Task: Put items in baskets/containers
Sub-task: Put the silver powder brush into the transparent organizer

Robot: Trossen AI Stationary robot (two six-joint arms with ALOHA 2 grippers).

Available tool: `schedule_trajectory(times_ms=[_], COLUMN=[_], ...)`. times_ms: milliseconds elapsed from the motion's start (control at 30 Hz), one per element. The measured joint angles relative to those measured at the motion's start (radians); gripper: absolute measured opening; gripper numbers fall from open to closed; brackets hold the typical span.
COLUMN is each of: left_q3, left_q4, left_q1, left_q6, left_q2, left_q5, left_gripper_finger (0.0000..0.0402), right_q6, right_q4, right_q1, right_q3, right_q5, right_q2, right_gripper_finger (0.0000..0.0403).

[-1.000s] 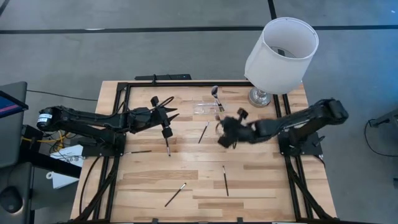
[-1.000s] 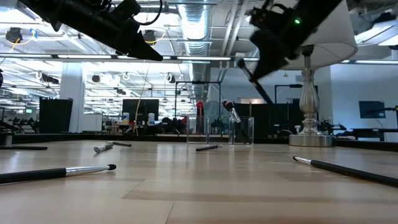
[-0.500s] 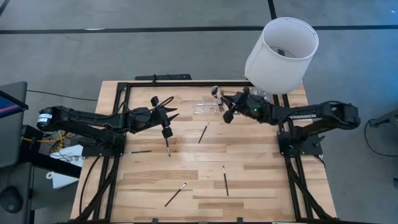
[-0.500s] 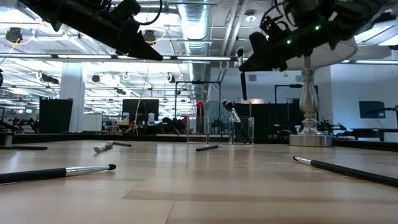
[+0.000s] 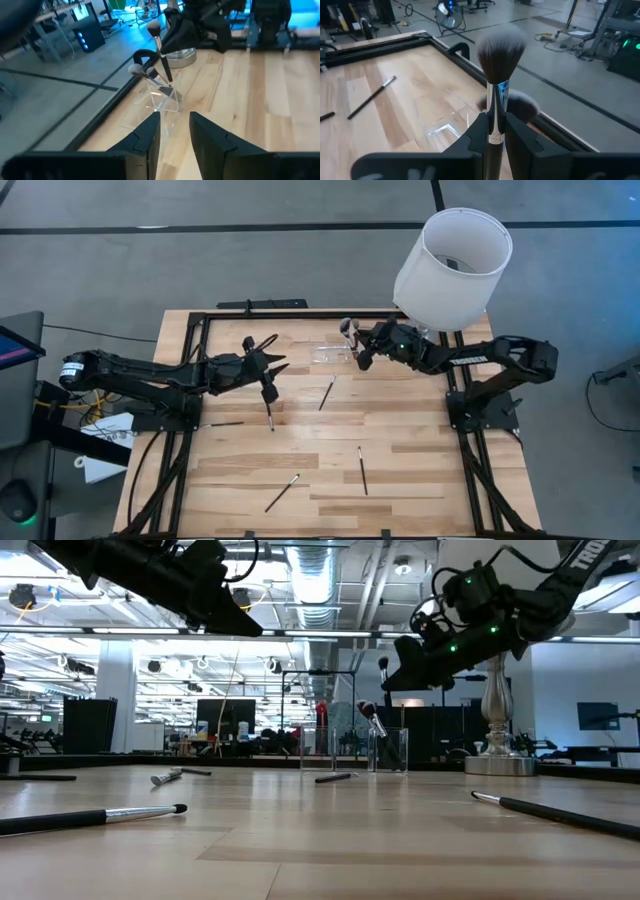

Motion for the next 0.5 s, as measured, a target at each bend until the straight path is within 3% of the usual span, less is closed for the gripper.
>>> schedule_trajectory(times_ms=[300,500], left_q3=[0.0,0.0], left_q4=[0.0,0.0], left_q1=[-0.001,-0.002], left_q6=[-0.293,-0.398], left_q2=[0.0,0.0], left_q5=[0.006,0.092], left_gripper_finger=[0.0102,0.0102], right_q6=[0.003,0.021], right_q4=[-0.058,-0.107], right_q1=[-0.043,-0.084], right_q3=[0.0,0.0], right_q5=[-0.003,-0.077], right_q2=[0.007,0.016], right_gripper_finger=[0.0037,0.0043])
